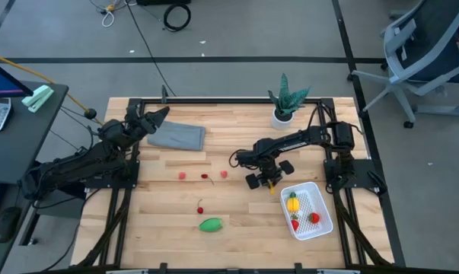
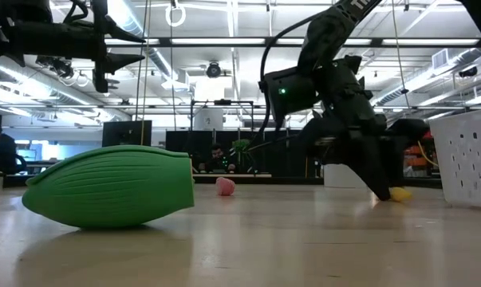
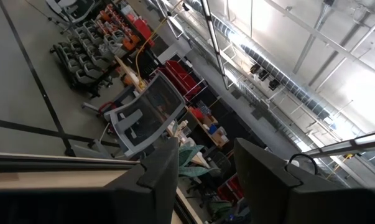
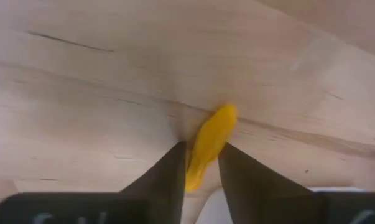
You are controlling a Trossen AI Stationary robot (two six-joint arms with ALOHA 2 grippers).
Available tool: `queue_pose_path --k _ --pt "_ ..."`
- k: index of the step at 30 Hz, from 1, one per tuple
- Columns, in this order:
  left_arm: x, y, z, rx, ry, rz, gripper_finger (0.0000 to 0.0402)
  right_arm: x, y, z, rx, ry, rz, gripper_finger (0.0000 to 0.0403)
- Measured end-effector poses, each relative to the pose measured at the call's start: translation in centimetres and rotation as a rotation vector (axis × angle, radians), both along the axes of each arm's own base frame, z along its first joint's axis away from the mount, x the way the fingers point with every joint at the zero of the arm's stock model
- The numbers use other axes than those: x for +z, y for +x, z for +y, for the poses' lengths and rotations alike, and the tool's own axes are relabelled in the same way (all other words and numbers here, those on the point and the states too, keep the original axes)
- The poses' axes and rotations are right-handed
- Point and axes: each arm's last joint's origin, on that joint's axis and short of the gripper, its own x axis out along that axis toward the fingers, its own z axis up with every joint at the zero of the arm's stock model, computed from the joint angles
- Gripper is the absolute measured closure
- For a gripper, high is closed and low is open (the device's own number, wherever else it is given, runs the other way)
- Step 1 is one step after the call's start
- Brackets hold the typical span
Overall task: Pick and placing Produce into tupperware
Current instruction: Put the yellow corn into the white bin
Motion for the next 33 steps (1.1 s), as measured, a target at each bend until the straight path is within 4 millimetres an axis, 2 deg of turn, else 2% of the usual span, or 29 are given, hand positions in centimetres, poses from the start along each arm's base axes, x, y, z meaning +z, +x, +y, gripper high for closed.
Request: queue_pose_path --k 7,11,14,18,22,25,29,33 --pt "0.0 0.0 0.0 0.000 0.000 0.001 0.0239 0.0 0.4 0.2 0.086 0.001 -0.077 0.0388" --pt "0.0 0.0 0.0 0.000 0.000 0.000 0.0239 0.9 0.6 0.3 0.134 -0.027 -0.145 0.0389" --pt "0.0 0.0 0.0 0.000 0.000 0.000 0.0239 3.2 0.5 0.3 0.129 -0.060 -0.239 0.0387" --pt "0.0 0.0 0.0 0.000 0.000 0.000 0.0239 8.3 -0.7 0.3 0.074 -0.091 -0.389 0.0396" --pt "0.0 0.0 0.0 0.001 0.000 0.000 0.0239 14.3 -3.7 0.6 -0.032 -0.215 -0.541 0.0390" --pt "0.0 0.0 0.0 0.001 -0.001 0.000 0.0239 17.5 -7.3 1.5 -0.215 -0.361 -0.523 0.0386" --pt "0.0 0.0 0.0 0.000 -0.003 -0.001 0.0239 19.2 -11.9 3.7 -0.336 -0.437 -0.399 0.0390" --pt "0.0 0.0 0.0 0.001 -0.003 -0.001 0.0239 19.3 -14.0 6.1 -0.358 -0.382 -0.269 0.0390"
